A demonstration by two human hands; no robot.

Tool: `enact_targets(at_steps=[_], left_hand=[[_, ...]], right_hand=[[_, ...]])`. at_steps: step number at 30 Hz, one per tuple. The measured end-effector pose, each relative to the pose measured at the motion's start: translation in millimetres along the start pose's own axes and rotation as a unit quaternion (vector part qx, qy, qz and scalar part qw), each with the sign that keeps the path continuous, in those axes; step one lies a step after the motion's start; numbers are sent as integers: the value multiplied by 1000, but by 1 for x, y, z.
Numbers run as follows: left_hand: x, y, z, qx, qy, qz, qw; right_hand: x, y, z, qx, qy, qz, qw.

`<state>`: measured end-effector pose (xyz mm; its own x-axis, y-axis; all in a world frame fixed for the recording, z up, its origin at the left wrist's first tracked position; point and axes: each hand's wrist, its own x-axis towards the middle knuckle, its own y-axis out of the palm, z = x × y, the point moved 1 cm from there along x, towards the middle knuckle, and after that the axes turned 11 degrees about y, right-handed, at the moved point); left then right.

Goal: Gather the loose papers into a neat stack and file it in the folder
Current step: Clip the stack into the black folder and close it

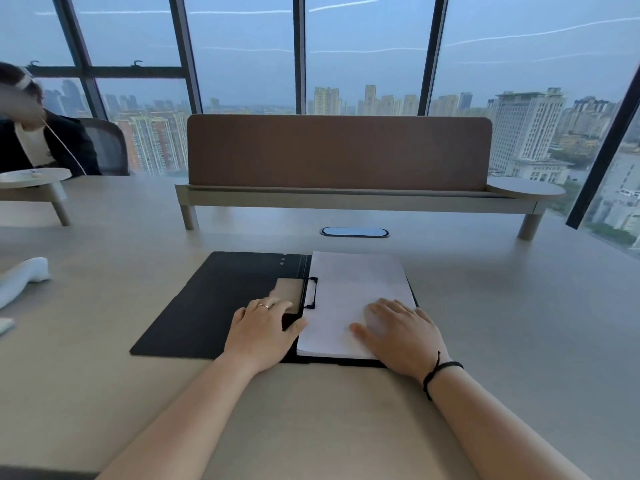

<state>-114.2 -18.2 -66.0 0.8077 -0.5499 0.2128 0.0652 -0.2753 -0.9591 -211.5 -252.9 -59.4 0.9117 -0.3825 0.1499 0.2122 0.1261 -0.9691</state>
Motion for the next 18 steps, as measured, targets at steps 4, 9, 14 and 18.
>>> enact_targets(at_steps=[4, 9, 14, 18], left_hand=[[-18, -9, 18, -13, -95, 18, 995], [-40, -27, 59, -22, -273, 24, 962], [-58, -42, 89, -26, -391, -8, 920], [-60, -39, 90, -7, -349, -50, 936]], right_hand=[[-8, 3, -12, 16, 14, 12, 1000], [-22, 1, -20, 21, 39, 8, 999], [-38, -2, -19, 8, 62, 13, 998], [-46, -8, -13, 3, 65, 26, 998]])
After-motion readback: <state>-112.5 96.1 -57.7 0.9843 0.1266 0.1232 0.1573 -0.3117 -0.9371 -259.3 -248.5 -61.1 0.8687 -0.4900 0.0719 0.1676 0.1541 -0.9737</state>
